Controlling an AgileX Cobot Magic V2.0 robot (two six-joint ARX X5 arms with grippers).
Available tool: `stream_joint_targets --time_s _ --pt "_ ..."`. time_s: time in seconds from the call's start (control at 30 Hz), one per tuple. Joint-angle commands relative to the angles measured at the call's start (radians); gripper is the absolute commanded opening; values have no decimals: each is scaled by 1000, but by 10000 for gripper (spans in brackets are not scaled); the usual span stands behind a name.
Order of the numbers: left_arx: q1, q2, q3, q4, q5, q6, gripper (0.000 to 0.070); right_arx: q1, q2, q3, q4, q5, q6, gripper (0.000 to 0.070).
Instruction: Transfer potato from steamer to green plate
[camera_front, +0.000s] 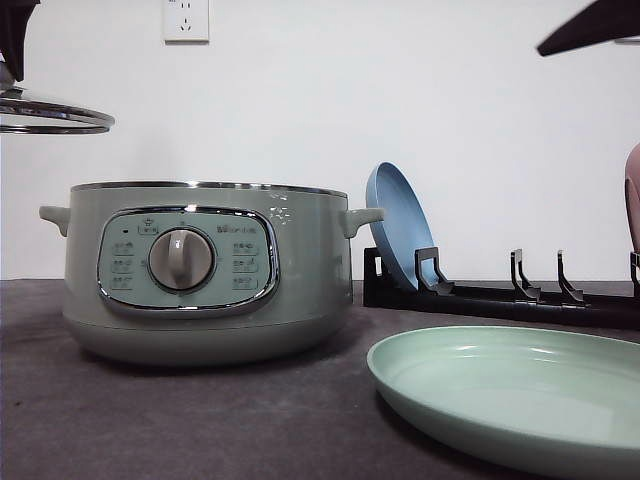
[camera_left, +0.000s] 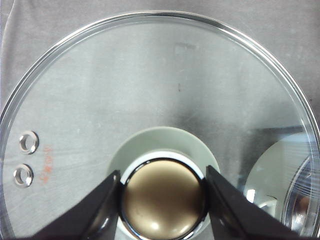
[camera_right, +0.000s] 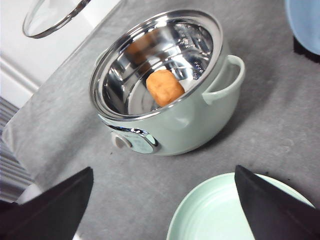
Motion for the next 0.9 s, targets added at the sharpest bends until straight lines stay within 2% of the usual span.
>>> stream_joint_targets --time_s 0.0,0.17,0.3,0.57,0.7,0.87 --pt "4 -23 47 25 1 -2 3 24 61 74 -9 -8 -35 572" --pt "4 -23 47 24 1 -2 3 81 265 305 -102 -7 -126 572" --pt "4 -23 47 21 1 -3 3 123 469 534 -224 1 -200 572" --pt "4 -23 47 13 2 -3 3 219 858 969 -454 128 -347 572" --pt "4 -23 47 9 2 -3 3 260 1007 1122 -517 192 -402 572" --pt "4 -23 47 4 2 -3 3 299 1144 1239 -525 236 -451 572"
